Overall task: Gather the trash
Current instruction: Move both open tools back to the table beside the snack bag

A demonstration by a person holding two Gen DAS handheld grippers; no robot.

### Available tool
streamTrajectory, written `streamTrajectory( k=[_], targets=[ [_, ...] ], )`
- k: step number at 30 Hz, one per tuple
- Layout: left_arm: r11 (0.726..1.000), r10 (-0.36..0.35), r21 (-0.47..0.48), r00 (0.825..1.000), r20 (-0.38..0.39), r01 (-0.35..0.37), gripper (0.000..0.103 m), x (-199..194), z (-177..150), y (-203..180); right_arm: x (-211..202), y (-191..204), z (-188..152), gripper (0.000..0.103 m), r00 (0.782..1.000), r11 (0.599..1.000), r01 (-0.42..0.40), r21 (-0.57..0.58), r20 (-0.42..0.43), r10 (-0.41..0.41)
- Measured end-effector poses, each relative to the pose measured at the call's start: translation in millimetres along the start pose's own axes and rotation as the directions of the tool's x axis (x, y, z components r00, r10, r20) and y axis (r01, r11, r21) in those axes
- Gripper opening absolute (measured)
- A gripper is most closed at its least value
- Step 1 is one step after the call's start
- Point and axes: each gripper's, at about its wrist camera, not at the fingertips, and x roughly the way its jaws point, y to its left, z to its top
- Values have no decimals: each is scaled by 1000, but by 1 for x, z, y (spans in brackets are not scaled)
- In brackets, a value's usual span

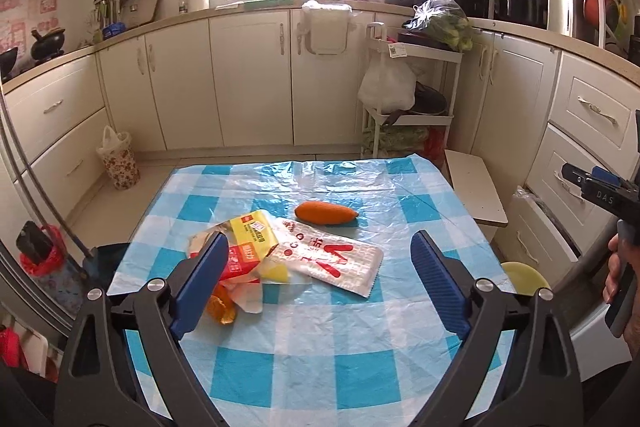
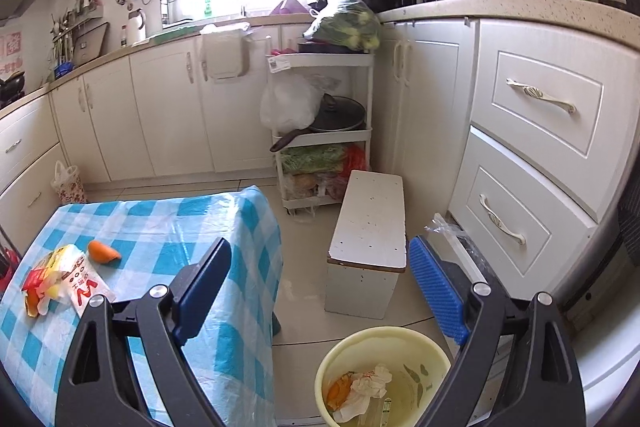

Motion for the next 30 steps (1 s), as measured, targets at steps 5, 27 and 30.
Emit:
streamTrajectory(
  k=[5,27,30],
  targets=[
    [1000,26,5,1000,-2,-26,90,-7,-4,20,-8,12,0,87,1000,1000,-28,-10,-2,28],
    [976,117,-170,988,-105,-133,93,1,-51,130,-17,135,-17,88,978,935,-206,-289,-32,206],
    [967,121,-208,984,-132,-147,93,8,-56,143,-13,137,-17,88,976,931,-214,-296,-38,212]
  ],
)
